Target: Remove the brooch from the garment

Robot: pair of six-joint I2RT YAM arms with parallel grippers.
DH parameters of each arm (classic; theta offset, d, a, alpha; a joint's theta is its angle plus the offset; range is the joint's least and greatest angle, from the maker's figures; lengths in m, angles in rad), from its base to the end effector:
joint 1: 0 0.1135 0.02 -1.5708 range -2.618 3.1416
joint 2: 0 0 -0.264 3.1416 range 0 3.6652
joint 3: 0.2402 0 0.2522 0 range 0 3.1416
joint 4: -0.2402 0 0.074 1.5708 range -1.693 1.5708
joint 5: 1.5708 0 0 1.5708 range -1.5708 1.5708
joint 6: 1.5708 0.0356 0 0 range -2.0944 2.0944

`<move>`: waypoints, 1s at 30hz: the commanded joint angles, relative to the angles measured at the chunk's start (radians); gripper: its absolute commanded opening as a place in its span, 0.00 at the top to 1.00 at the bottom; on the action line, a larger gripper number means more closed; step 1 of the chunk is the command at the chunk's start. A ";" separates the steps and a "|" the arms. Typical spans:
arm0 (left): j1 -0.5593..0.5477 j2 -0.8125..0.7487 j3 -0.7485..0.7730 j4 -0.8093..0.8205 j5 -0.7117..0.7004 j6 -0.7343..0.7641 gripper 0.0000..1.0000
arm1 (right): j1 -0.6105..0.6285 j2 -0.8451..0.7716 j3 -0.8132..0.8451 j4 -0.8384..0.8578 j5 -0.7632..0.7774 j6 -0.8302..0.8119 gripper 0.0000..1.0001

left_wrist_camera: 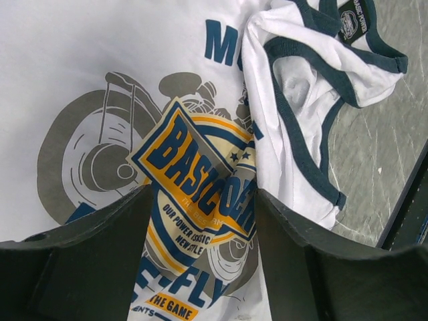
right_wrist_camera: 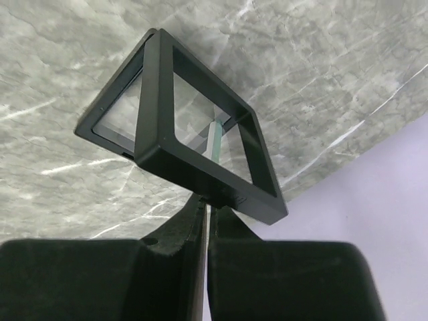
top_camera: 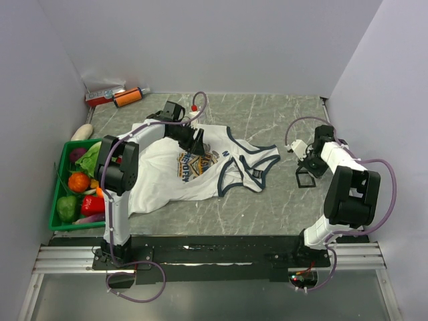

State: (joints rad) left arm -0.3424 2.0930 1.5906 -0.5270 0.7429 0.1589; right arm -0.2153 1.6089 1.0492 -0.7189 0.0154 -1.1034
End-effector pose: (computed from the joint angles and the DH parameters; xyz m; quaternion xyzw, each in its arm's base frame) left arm 0.4129 -0.1727 0.1911 0.3167 0.8457 -0.3711 0.2161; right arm 0.2940 -0.0649 0.1931 -0.4240 0.8939 -0.0952 0.1104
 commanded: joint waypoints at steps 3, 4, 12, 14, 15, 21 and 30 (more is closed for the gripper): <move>-0.006 -0.018 0.003 0.016 0.009 -0.012 0.32 | 0.031 0.016 0.014 0.030 0.003 0.033 1.00; -0.006 -0.017 0.003 0.016 0.007 -0.012 0.32 | 0.037 0.019 0.012 0.030 0.003 0.036 1.00; -0.009 -0.019 0.002 0.013 0.003 -0.012 0.32 | 0.065 0.032 0.005 0.029 0.001 0.043 0.98; -0.009 -0.021 0.002 0.013 0.003 -0.012 0.32 | 0.074 0.028 -0.005 0.033 0.004 0.045 0.96; -0.010 -0.019 0.002 0.015 0.003 -0.012 0.32 | 0.076 0.028 -0.012 0.035 0.006 0.045 0.96; -0.012 -0.021 0.000 0.015 0.003 -0.012 0.32 | 0.094 0.020 -0.020 0.010 -0.011 0.083 0.84; -0.013 -0.019 0.002 0.018 0.009 -0.015 0.32 | 0.102 -0.006 -0.029 -0.014 -0.057 0.140 0.53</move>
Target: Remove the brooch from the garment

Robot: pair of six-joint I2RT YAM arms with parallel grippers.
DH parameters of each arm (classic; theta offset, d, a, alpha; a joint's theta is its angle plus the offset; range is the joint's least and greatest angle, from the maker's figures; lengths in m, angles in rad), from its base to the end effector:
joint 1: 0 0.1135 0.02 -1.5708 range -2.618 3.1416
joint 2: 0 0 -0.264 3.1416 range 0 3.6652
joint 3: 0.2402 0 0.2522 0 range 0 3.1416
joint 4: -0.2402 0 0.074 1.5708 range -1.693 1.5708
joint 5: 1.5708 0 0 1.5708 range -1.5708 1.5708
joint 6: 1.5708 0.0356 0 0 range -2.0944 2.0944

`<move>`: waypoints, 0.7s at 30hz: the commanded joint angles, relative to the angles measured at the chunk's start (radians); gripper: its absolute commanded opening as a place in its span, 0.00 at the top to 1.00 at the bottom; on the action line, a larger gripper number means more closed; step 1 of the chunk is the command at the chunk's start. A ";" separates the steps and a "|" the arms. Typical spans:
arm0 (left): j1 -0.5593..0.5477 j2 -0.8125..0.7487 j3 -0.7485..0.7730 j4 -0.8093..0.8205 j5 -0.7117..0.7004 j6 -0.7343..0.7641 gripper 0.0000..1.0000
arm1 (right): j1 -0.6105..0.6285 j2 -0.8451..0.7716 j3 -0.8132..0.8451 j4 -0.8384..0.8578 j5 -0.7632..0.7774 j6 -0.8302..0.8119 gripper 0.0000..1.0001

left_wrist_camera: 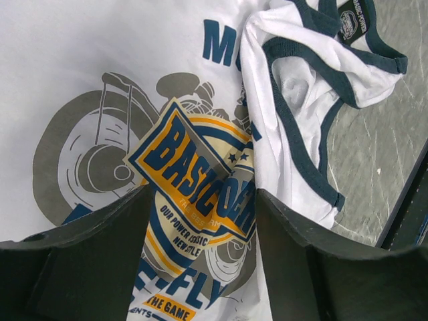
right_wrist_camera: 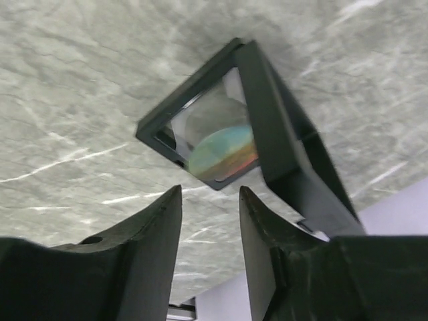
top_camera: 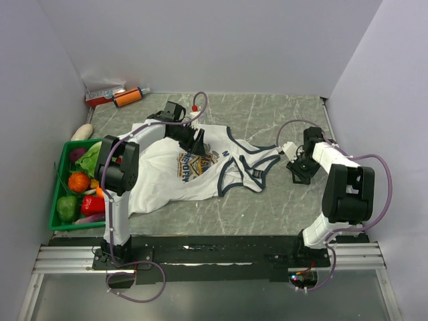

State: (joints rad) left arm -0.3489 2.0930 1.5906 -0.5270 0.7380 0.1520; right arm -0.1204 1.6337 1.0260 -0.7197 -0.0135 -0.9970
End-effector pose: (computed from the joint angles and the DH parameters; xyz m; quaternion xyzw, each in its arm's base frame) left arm 0.4118 -0.1753 0.1910 0.3162 0.8468 -0.3704 0.2140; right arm 0.2963 -0.0354 0.1800 -0.4220 0.8984 -0.0587 0.1065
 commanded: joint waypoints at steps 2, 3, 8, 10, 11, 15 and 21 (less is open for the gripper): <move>-0.007 -0.019 0.005 0.019 0.015 -0.009 0.32 | 0.010 -0.031 -0.006 -0.018 -0.031 0.046 0.51; -0.007 -0.021 0.003 0.019 0.017 -0.009 0.31 | 0.010 -0.031 -0.001 -0.023 -0.035 0.049 0.50; -0.009 -0.021 -0.001 0.015 0.017 -0.006 0.32 | 0.010 -0.051 0.020 -0.079 -0.063 0.093 0.48; -0.009 -0.022 0.000 0.012 0.017 -0.006 0.32 | 0.013 -0.073 0.032 -0.109 -0.085 0.139 0.47; -0.009 -0.022 0.000 0.010 0.018 -0.005 0.32 | 0.014 -0.087 0.034 -0.121 -0.089 0.165 0.45; -0.009 -0.022 0.017 -0.011 0.040 0.020 0.31 | 0.050 -0.185 -0.007 -0.159 -0.163 0.283 0.00; -0.007 -0.025 0.115 -0.085 0.020 0.089 0.04 | 0.152 -0.321 0.003 -0.205 -0.327 0.406 0.00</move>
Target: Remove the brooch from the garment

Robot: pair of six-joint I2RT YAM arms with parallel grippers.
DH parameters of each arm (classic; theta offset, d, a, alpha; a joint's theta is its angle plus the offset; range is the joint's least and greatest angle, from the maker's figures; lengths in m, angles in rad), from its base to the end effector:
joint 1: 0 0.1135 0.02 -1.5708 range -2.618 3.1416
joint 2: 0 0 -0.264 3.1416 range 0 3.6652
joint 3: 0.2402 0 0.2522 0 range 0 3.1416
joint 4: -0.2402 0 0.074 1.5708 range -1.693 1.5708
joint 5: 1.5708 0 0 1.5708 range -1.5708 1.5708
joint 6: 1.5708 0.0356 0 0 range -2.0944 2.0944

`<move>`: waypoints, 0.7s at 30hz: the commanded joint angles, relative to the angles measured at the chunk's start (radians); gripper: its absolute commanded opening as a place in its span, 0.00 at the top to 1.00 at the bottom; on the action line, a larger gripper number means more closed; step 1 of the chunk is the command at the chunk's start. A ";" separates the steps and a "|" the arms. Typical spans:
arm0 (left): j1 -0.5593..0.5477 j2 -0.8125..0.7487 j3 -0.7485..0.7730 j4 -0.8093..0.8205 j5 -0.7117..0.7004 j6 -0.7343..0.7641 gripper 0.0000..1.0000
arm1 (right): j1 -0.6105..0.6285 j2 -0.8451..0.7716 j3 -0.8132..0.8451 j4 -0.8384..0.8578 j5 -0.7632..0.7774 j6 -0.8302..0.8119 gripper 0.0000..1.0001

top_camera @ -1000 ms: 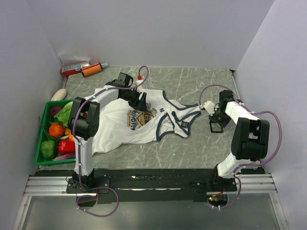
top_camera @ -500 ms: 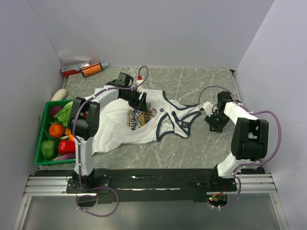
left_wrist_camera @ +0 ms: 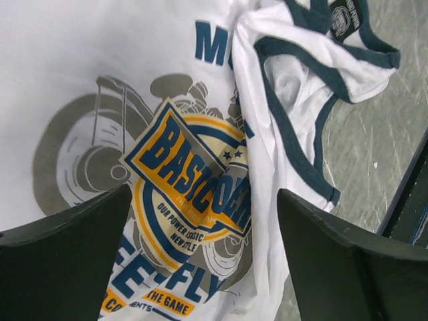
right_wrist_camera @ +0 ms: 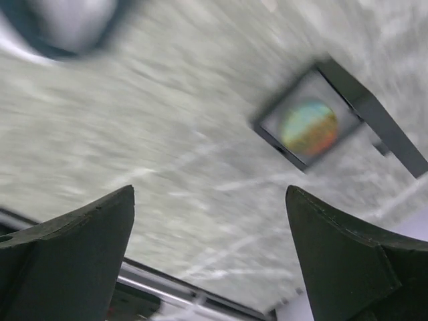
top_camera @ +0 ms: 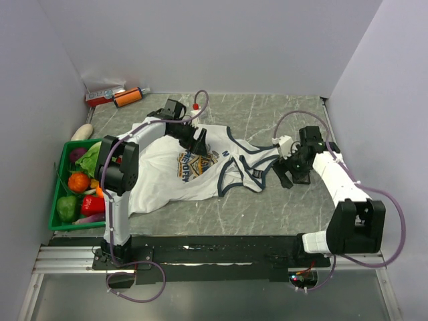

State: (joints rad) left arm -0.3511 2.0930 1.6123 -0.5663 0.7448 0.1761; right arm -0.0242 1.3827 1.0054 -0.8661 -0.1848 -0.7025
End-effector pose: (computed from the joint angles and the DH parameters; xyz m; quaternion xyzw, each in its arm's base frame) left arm 0.4112 -0.1763 0.1955 0.3254 0.8441 -0.3712 0.2095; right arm 0.2556 0.0004 0.2352 -0.3410 0.9215 0.0274 0.1840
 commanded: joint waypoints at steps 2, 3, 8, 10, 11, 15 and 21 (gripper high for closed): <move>-0.002 -0.027 0.139 -0.067 0.008 0.088 0.04 | 0.087 -0.076 0.083 -0.062 -0.243 0.136 0.00; 0.000 -0.025 0.156 -0.088 0.011 0.094 0.04 | 0.096 -0.071 0.113 -0.053 -0.261 0.180 0.00; 0.020 -0.034 0.268 -0.095 -0.008 0.086 0.04 | 0.107 -0.034 0.302 0.108 -0.383 0.362 0.00; 0.030 -0.040 0.310 -0.075 -0.027 0.047 0.04 | 0.122 0.019 0.364 0.224 -0.349 0.496 0.00; 0.043 -0.042 0.322 -0.064 -0.042 0.019 0.04 | 0.142 0.045 0.439 0.254 -0.317 0.536 0.00; 0.096 -0.042 0.383 -0.026 -0.113 -0.142 0.04 | 0.153 0.153 0.588 0.360 -0.188 0.775 0.00; 0.204 -0.076 0.497 0.014 -0.159 -0.245 0.04 | 0.178 0.165 0.687 0.401 -0.012 0.770 0.00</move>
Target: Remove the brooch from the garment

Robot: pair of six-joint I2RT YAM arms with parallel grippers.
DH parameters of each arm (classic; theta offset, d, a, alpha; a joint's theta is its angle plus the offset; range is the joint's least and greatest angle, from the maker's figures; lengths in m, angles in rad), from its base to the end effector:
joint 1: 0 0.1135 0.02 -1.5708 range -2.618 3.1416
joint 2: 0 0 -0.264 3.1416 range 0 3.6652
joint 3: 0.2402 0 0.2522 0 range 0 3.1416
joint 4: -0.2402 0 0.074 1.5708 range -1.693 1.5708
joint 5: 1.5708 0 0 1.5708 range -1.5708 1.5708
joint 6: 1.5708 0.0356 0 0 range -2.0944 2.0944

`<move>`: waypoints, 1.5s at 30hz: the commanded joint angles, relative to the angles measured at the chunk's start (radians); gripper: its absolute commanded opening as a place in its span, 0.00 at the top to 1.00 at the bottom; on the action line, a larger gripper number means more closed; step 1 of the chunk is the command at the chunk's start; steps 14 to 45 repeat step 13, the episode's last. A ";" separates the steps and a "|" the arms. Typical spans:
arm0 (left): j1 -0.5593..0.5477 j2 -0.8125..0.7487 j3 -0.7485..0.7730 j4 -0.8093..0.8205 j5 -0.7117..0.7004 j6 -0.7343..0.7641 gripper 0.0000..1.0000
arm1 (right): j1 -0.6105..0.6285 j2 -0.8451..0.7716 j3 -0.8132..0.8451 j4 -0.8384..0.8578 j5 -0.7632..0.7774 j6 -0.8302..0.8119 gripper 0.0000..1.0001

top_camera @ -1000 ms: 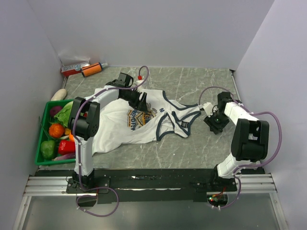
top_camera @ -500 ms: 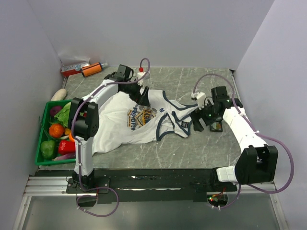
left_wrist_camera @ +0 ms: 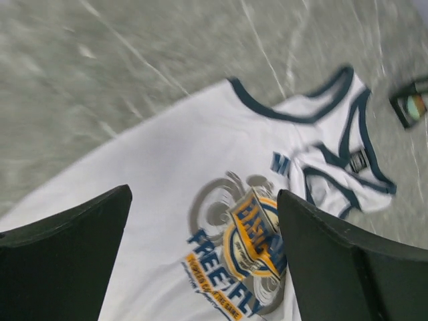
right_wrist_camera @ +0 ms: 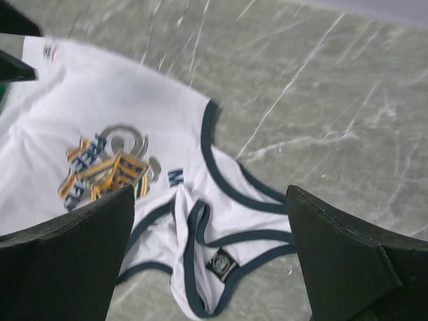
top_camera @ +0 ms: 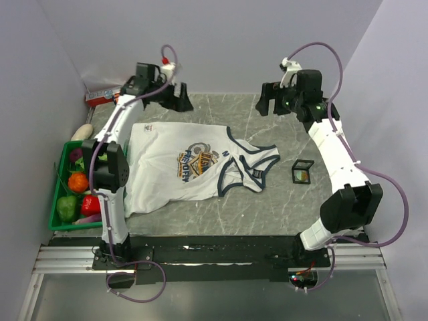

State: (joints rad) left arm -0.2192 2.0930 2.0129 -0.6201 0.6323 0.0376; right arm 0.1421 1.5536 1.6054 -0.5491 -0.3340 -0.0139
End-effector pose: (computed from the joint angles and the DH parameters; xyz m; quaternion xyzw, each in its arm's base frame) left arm 0.4632 -0.1247 0.3163 0.2404 0.8379 -0.3171 0.3736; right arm 0.3464 0.0613 0.3987 -0.1508 0.8382 0.1749 0.4940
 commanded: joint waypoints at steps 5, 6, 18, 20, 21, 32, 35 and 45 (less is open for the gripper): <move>0.155 -0.076 0.193 0.125 -0.101 -0.122 0.04 | 0.011 -0.016 0.178 0.107 0.233 0.042 0.00; 0.161 -0.076 0.204 0.137 -0.136 -0.111 0.04 | 0.011 -0.017 0.194 0.109 0.240 0.023 0.00; 0.216 -0.099 0.185 0.242 -0.212 -0.088 0.04 | 0.010 -0.009 0.274 0.109 0.268 -0.047 0.00; 0.216 -0.099 0.185 0.242 -0.212 -0.088 0.04 | 0.010 -0.009 0.274 0.109 0.268 -0.047 0.00; 0.216 -0.099 0.185 0.242 -0.212 -0.088 0.04 | 0.010 -0.009 0.274 0.109 0.268 -0.047 0.00; 0.216 -0.099 0.185 0.242 -0.212 -0.088 0.04 | 0.010 -0.009 0.274 0.109 0.268 -0.047 0.00; 0.216 -0.099 0.185 0.242 -0.212 -0.088 0.04 | 0.010 -0.009 0.274 0.109 0.268 -0.047 0.00; 0.216 -0.099 0.185 0.242 -0.212 -0.088 0.04 | 0.010 -0.009 0.274 0.109 0.268 -0.047 0.00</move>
